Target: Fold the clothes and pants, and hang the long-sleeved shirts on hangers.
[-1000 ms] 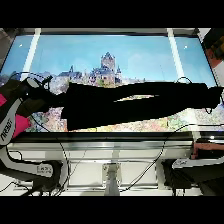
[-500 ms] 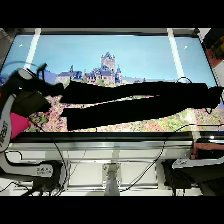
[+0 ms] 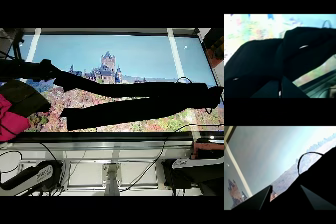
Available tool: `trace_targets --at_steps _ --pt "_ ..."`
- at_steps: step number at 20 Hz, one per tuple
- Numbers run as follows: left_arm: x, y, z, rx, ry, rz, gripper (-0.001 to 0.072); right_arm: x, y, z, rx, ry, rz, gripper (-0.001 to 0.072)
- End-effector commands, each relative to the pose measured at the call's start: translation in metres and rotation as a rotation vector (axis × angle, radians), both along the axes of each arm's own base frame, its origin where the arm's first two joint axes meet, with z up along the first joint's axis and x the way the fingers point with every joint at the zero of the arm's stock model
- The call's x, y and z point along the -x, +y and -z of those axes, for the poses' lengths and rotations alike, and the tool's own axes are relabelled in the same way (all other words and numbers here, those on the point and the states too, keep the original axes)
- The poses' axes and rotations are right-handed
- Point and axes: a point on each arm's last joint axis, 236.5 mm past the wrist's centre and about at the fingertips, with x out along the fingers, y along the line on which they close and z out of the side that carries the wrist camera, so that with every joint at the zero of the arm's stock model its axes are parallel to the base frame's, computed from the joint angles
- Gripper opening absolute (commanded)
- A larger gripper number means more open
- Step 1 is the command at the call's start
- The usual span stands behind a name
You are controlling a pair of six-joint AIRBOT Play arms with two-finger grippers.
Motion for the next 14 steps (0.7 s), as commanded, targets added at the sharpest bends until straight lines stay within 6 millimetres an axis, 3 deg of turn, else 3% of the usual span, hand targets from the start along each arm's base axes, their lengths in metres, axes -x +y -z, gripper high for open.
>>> trace_targets --at_steps 1,3,5,8,11,14 --pt "0.014 -0.01 -0.028 0.097 0.025 -0.047 0.0008 -0.003 -0.003 0.001 0.003 -0.007 0.008 0.039" --pt "-0.002 -0.003 -0.015 0.106 0.064 -0.102 0.0008 -0.004 -0.003 0.006 -0.006 0.0 0.007 0.039" --pt "-0.025 0.006 0.012 0.11 0.128 -0.165 0.0008 -0.004 -0.004 0.01 -0.013 0.008 0.006 0.039" --pt "-0.063 0.013 0.074 0.134 0.25 -0.234 0.0007 -0.004 -0.003 0.016 -0.024 0.022 0.0 0.039" --pt "-0.126 0.034 0.134 0.151 0.24 -0.425 0.0007 -0.003 -0.002 0.018 -0.028 0.028 -0.003 0.0389" --pt "-0.195 0.08 0.164 0.234 0.117 -0.721 0.0008 -0.001 0.002 0.02 -0.038 0.042 -0.014 0.039"
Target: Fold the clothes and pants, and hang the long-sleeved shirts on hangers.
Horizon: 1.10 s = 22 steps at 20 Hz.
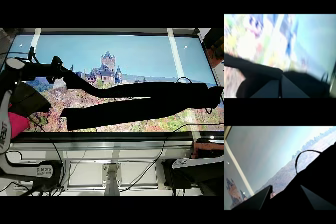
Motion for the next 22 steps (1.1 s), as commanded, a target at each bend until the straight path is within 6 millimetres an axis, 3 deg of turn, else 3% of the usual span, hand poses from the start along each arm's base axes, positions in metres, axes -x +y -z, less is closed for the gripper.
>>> trace_targets --at_steps 1,3,5,8,9,10,11,12,14,17,18,19,20,21,22 --pt "-0.08 0.06 0.036 0.036 -0.122 -0.4 0.0081 0.002 0.003 0.002 -0.01 0.014 -0.011 0.039" --pt "-0.098 0.085 0.04 0.025 -0.185 -0.547 0.0462 0.004 0.009 0.005 -0.012 0.029 -0.033 0.039" --pt "-0.104 0.1 0.035 -0.005 -0.23 -0.609 0.0472 -0.001 0.019 0.005 0.017 0.026 -0.087 0.0389" --pt "-0.104 0.108 0.025 -0.02 -0.252 -0.603 0.0471 -0.013 0.039 0.008 0.018 0.025 -0.13 0.0389" --pt "-0.101 0.105 0.023 -0.056 -0.258 -0.55 0.0458 -0.016 0.046 0.011 0.014 0.031 -0.145 0.0389" --pt "-0.096 0.099 0.023 -0.113 -0.262 -0.462 0.0384 -0.02 0.054 0.015 0.009 0.039 -0.164 0.0389" --pt "-0.088 0.093 0.026 -0.16 -0.254 -0.367 0.0226 -0.023 0.062 0.019 0.002 0.046 -0.181 0.0387" --pt "-0.077 0.086 0.033 -0.182 -0.223 -0.269 0.0018 -0.027 0.069 0.023 -0.001 0.052 -0.198 0.0385" --pt "-0.052 0.074 0.045 -0.154 -0.148 -0.114 0.0008 -0.033 0.08 0.031 -0.011 0.064 -0.222 0.0385" --pt "-0.001 0.059 0.066 -0.149 -0.078 0.19 0.0009 -0.035 0.081 0.035 0.002 0.062 -0.245 0.0386" --pt "0.015 0.054 0.075 -0.117 -0.03 0.252 0.0031 -0.035 0.078 0.034 0.005 0.058 -0.24 0.0386" --pt "0.029 0.052 0.086 -0.11 0.017 0.303 0.0204 -0.035 0.077 0.034 0.008 0.058 -0.238 0.0386" --pt "0.038 0.052 0.097 -0.118 0.057 0.338 0.0472 -0.035 0.076 0.034 0.006 0.057 -0.237 0.0386" --pt "0.044 0.05 0.108 -0.121 0.095 0.353 0.0518 -0.035 0.076 0.034 0.006 0.057 -0.237 0.0386" --pt "0.046 0.046 0.116 -0.114 0.113 0.361 0.0517 -0.035 0.076 0.034 0.005 0.056 -0.237 0.0386"
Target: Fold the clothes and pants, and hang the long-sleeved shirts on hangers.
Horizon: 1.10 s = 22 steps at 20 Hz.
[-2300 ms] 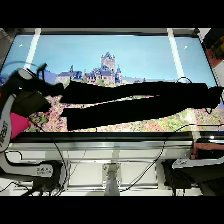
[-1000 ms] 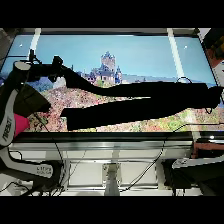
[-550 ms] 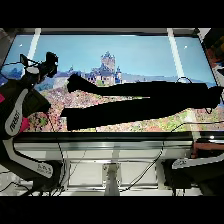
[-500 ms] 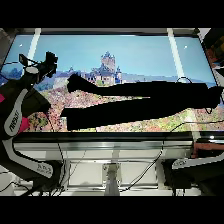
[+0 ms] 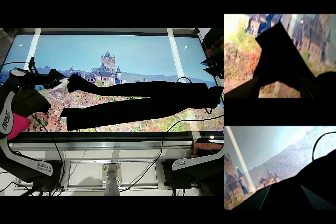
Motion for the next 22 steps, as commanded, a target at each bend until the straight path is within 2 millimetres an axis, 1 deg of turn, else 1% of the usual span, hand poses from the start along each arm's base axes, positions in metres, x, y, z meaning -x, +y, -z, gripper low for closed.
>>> trace_targets --at_steps 1,4,6,10,11,12,13,14,15,16,17,18,20,22 --pt "0.036 -0.016 0.028 0.021 0.131 0.136 0.0505 -0.001 0.001 0.0 -0.001 -0.004 -0.006 0.0386" --pt "0.039 -0.027 0.045 0.054 0.202 0.116 0.0477 -0.001 0.001 0.0 0.0 -0.005 -0.005 0.0386" --pt "0.04 -0.032 0.052 0.054 0.214 0.124 0.0476 -0.003 0.0 -0.001 0.003 -0.011 -0.001 0.0386" --pt "0.026 -0.036 0.064 0.042 0.22 0.044 0.0476 -0.004 -0.001 -0.001 0.005 -0.015 0.002 0.0386" --pt "0.023 -0.039 0.067 0.042 0.224 0.031 0.0464 -0.004 -0.002 -0.002 0.006 -0.018 0.004 0.0386" --pt "0.023 -0.041 0.068 0.041 0.224 0.032 0.0355 -0.004 -0.002 -0.002 0.007 -0.019 0.004 0.0386" --pt "0.022 -0.042 0.068 0.038 0.22 0.032 0.0205 -0.005 -0.002 -0.002 0.008 -0.02 0.006 0.0386" --pt "0.021 -0.042 0.066 0.04 0.215 0.03 0.0018 -0.005 -0.003 -0.002 0.01 -0.022 0.007 0.0386" --pt "0.019 -0.041 0.063 0.047 0.209 0.024 0.0007 -0.005 -0.004 -0.002 0.015 -0.024 0.009 0.0386" --pt "0.014 -0.04 0.056 0.064 0.195 0.01 0.0006 -0.006 -0.006 -0.002 0.033 -0.029 -0.001 0.0386" --pt "0.008 -0.038 0.044 0.092 0.171 -0.012 0.0005 -0.006 -0.01 -0.001 0.059 -0.032 -0.003 0.0386" --pt "0.0 -0.036 0.024 0.123 0.125 -0.028 0.0004 -0.006 -0.018 0.0 0.092 -0.029 0.006 0.0386" --pt "-0.014 -0.03 -0.032 0.152 -0.005 -0.045 0.0004 -0.003 -0.036 0.003 0.147 -0.02 0.036 0.0386" --pt "-0.022 -0.019 -0.094 0.124 -0.137 -0.053 0.0004 0.005 -0.056 0.005 0.169 -0.009 0.07 0.0386"
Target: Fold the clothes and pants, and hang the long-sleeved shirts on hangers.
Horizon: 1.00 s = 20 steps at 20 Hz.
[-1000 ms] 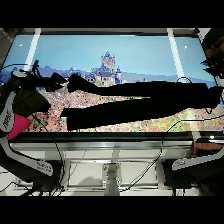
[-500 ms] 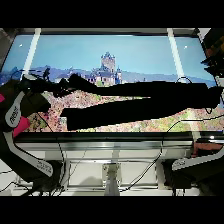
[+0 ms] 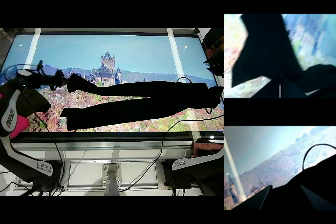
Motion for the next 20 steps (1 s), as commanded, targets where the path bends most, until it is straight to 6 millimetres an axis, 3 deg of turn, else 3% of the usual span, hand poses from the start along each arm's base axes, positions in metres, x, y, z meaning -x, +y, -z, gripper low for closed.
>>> trace_targets --at_steps 1,3,4,6,7,8,9,12,15,20 --pt "-0.013 0.013 -0.099 -0.004 -0.211 -0.037 0.0004 0.012 -0.035 0.004 0.065 0.018 0.055 0.0387" --pt "-0.008 0.017 -0.129 -0.033 -0.271 -0.039 0.0006 0.022 -0.05 0.006 0.066 0.031 0.083 0.0387" --pt "-0.002 0.019 -0.125 -0.072 -0.26 -0.02 0.0006 0.027 -0.055 0.006 0.062 0.034 0.095 0.0387" --pt "0.014 0.025 -0.087 -0.175 -0.133 0.026 0.0012 0.031 -0.061 0.006 0.053 0.037 0.107 0.0387" --pt "0.023 0.03 -0.064 -0.244 -0.074 0.069 0.0081 0.033 -0.063 0.006 0.049 0.037 0.113 0.0391" --pt "0.03 0.034 -0.041 -0.291 -0.013 0.1 0.027 0.032 -0.061 0.005 0.042 0.032 0.112 0.0394" --pt "0.035 0.033 -0.022 -0.302 0.041 0.116 0.0414 0.031 -0.06 0.004 0.035 0.026 0.11 0.0394" --pt "0.035 0.024 0.024 -0.274 0.134 0.141 0.0422 0.027 -0.055 0.002 0.014 0.011 0.105 0.0394" --pt "0.032 0.028 0.06 -0.267 0.183 0.124 0.0419 0.027 -0.055 0.002 0.013 0.011 0.105 0.0394" --pt "0.018 0.031 0.082 -0.273 0.182 0.07 0.0419 0.025 -0.053 0.0 0.002 0.0 0.104 0.0393"
